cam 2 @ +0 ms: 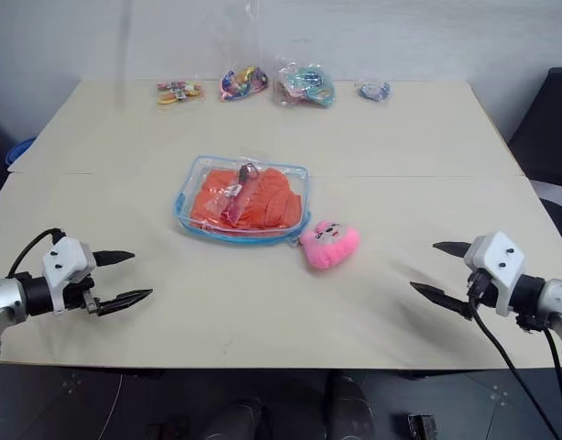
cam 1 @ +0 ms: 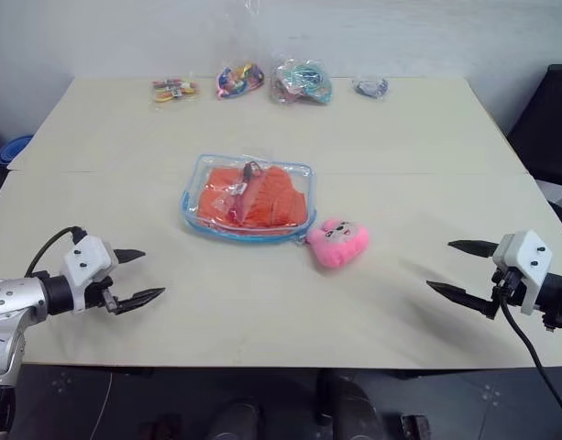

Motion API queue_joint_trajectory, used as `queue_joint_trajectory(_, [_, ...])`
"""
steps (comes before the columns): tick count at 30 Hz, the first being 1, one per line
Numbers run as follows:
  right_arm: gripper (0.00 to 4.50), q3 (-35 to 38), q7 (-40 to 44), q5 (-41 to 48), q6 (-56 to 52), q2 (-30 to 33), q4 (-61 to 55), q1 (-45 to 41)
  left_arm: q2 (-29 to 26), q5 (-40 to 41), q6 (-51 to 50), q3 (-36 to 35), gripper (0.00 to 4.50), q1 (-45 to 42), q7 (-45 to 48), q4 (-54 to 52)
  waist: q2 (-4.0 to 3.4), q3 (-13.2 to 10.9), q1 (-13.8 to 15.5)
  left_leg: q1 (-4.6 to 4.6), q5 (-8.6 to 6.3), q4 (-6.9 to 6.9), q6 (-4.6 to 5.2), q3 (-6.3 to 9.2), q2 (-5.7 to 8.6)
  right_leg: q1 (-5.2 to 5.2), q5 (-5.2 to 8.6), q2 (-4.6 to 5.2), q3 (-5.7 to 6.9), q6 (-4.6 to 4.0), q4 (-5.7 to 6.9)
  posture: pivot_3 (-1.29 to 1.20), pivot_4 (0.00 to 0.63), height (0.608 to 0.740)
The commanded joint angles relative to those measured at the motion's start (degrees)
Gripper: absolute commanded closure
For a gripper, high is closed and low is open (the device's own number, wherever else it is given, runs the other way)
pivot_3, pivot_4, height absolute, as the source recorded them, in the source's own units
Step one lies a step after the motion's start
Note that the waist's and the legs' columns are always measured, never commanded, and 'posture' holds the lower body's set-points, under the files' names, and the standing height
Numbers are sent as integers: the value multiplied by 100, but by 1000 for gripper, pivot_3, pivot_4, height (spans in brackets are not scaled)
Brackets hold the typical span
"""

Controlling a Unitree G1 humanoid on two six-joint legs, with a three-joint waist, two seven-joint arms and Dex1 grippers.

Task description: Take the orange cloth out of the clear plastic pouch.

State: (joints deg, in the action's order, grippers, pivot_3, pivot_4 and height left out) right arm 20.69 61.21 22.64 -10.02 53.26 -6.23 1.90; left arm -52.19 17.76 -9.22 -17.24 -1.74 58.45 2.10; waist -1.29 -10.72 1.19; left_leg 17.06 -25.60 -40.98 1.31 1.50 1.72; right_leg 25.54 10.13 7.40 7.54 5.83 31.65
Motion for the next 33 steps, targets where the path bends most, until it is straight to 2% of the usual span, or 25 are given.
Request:
queue_joint_trajectory(1, [0, 250, 29, 50, 90, 102, -1, -70, -47, -18, 187, -55, 11, -74, 39, 13, 0, 0, 0, 0, 0, 0, 0, -1, 0, 0, 0, 0, -1, 0, 0, 0, 150, 740])
queue_joint_trajectory(16, [0, 281, -53, 93, 12, 8, -49, -14, -43, 21, -195, -17, 11, -148, -16, 106, 0, 0, 5, -1, -2, 0, 2, -36, -2, 4, 0, -1, -2, 0, 1, 0, 150, 740])
queue_joint_trajectory(23, [0, 367, -13, 253, -146, 7, -140, 107, -1, 22, -154, -102, 11, 95, -29, -38, 0, 0, 6, -1, -2, 0, 1, -39, -3, 5, 0, -1, -2, 0, 0, 0, 150, 740])
queue_joint_trajectory(33, [0, 363, -67, 388, -309, -16, -265, -3, 76, 206, -434, -102, 11, -248, -228, -75, 0, 0, 12, -1, -3, -1, 2, -40, -3, 5, 0, -2, -7, 0, 3, 0, 150, 740])
